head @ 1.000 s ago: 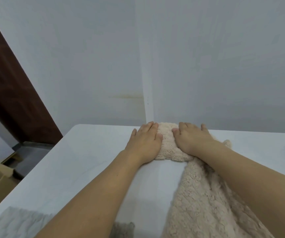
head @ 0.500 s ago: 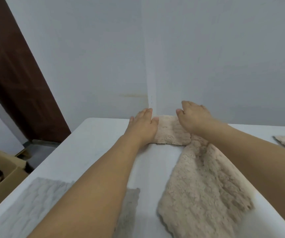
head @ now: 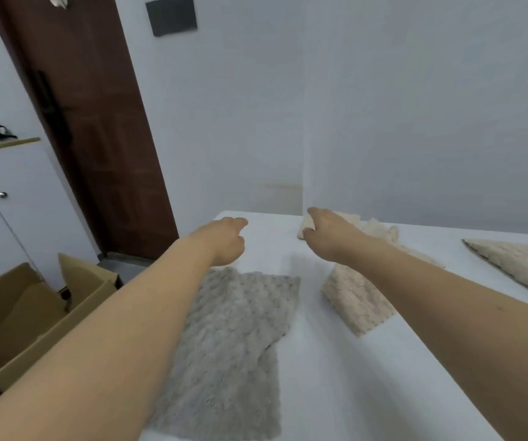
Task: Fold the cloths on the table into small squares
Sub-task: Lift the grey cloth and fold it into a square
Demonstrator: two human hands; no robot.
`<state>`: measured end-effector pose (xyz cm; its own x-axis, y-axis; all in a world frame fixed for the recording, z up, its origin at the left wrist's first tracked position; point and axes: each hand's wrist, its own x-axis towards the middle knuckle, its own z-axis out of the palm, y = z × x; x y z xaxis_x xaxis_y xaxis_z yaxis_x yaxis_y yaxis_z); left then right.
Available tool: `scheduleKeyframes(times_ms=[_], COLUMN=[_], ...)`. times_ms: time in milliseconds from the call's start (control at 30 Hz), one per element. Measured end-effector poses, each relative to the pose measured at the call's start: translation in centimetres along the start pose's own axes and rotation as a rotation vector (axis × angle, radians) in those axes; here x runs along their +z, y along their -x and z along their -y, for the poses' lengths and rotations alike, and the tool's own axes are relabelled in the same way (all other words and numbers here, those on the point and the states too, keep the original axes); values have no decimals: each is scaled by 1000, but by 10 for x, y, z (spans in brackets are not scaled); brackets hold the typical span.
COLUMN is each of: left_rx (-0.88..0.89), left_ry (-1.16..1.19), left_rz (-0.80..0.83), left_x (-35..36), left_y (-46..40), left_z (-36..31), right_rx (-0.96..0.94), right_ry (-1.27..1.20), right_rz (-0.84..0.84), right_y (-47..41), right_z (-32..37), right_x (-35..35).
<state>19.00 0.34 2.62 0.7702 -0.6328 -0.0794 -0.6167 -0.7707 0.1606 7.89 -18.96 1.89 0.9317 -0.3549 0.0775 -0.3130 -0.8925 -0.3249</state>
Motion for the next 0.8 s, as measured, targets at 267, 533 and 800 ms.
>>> scheduleKeyframes(times_ms=[267, 533, 800], left_rx=[-91, -10, 23], left_ry=[-37, -170, -193], left_rz=[77, 40, -21], left_x=[18, 77, 71], left_y=[21, -17, -13], left_z=[54, 79, 79], right_rx=[-2, -15, -26], right_ry=[67, 193, 28], right_rz=[237, 238, 330], right_y=[6, -25, -31], right_z=[50, 37, 37], right_x=[41, 95, 94])
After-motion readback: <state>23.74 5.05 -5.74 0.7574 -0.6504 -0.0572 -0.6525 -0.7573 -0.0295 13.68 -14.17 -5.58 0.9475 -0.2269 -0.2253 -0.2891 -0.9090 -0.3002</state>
